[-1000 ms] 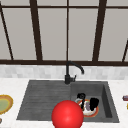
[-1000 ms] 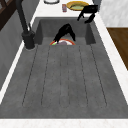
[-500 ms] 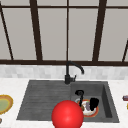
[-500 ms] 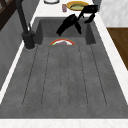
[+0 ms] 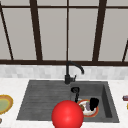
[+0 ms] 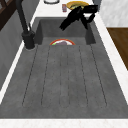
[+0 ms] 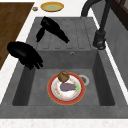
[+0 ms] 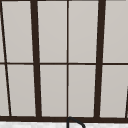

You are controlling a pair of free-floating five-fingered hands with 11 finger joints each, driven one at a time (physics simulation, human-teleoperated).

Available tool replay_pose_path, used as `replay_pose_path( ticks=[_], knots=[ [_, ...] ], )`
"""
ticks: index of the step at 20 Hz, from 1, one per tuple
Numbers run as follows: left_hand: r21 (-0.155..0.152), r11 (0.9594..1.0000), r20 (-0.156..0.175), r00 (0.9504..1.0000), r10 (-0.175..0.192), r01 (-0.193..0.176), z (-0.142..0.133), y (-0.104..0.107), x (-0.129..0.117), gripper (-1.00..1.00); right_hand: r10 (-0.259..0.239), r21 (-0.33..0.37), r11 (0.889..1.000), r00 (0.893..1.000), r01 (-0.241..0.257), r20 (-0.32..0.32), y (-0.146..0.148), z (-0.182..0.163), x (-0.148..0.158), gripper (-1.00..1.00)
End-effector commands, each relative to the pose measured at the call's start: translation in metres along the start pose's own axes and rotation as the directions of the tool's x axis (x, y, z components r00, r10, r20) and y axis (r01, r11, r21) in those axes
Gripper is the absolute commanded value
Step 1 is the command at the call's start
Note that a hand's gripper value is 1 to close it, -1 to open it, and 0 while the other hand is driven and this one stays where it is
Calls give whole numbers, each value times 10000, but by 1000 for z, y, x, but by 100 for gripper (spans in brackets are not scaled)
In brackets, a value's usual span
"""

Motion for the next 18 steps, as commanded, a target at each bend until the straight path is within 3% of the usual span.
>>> replay_pose_path(
  ticks=[1, 18],
  knots=[
    [141, 9999, 76, 10000, -56, 55, 26, 8, 18, -100, 0, 0, 10000, 10000, 0, 0, 0, 0, 0, 0],
    [30, 10000, 59, 10000, -27, 27, 164, -1, 55, -100, 0, 0, 10000, 10000, 0, 0, 0, 0, 0, 0]
  ],
)
